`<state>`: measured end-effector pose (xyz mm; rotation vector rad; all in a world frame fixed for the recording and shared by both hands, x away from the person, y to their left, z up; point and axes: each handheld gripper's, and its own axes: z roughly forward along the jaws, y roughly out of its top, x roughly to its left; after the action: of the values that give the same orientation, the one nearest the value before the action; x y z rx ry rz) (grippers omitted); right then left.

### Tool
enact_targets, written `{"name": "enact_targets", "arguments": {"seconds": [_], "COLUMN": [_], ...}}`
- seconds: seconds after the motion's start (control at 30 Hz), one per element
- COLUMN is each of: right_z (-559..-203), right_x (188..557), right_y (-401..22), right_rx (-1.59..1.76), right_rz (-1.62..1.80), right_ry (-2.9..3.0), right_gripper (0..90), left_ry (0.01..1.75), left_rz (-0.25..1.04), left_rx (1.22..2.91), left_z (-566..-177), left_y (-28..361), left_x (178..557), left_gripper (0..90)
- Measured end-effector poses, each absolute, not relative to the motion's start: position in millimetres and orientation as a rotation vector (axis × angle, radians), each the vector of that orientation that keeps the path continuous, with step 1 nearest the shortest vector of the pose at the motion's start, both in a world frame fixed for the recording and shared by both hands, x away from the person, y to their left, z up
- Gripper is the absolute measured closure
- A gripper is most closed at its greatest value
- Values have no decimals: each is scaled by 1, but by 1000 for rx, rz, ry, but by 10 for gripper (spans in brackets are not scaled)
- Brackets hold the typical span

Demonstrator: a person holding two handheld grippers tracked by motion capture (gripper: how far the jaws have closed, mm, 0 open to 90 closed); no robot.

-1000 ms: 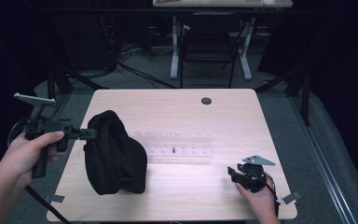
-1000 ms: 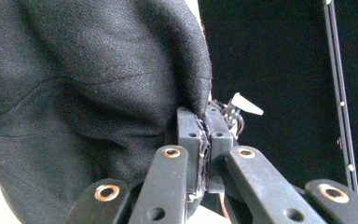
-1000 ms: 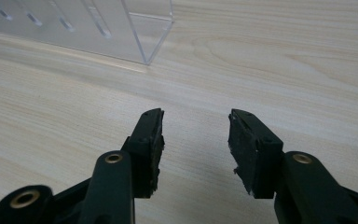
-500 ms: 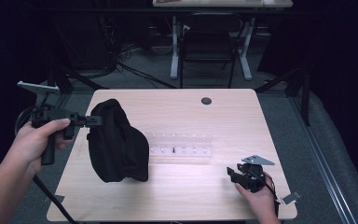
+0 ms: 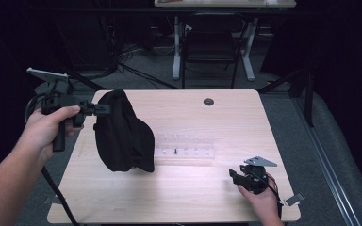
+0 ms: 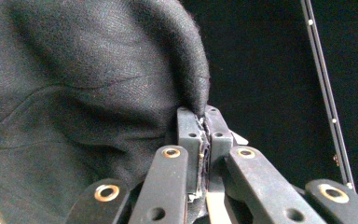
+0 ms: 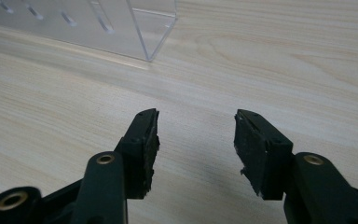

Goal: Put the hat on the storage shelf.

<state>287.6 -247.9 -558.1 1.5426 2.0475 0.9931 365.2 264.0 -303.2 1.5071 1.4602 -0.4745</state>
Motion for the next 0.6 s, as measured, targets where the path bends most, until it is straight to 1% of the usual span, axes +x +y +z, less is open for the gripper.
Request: {"name": "enact_targets", "arguments": {"seconds": [0.6], "right_z": [-557], "right_x": [288], "right_y": [-250], "right_rx": [1534], "right_rz": [1004], "right_ry": [2052], "right_gripper": [488], "left_ry": [1433], "left_rz": [-473], "left_rx": [1532], "left_z": [-300], "left_y": [226], "left_x": [393], "left_gripper": [884]}}
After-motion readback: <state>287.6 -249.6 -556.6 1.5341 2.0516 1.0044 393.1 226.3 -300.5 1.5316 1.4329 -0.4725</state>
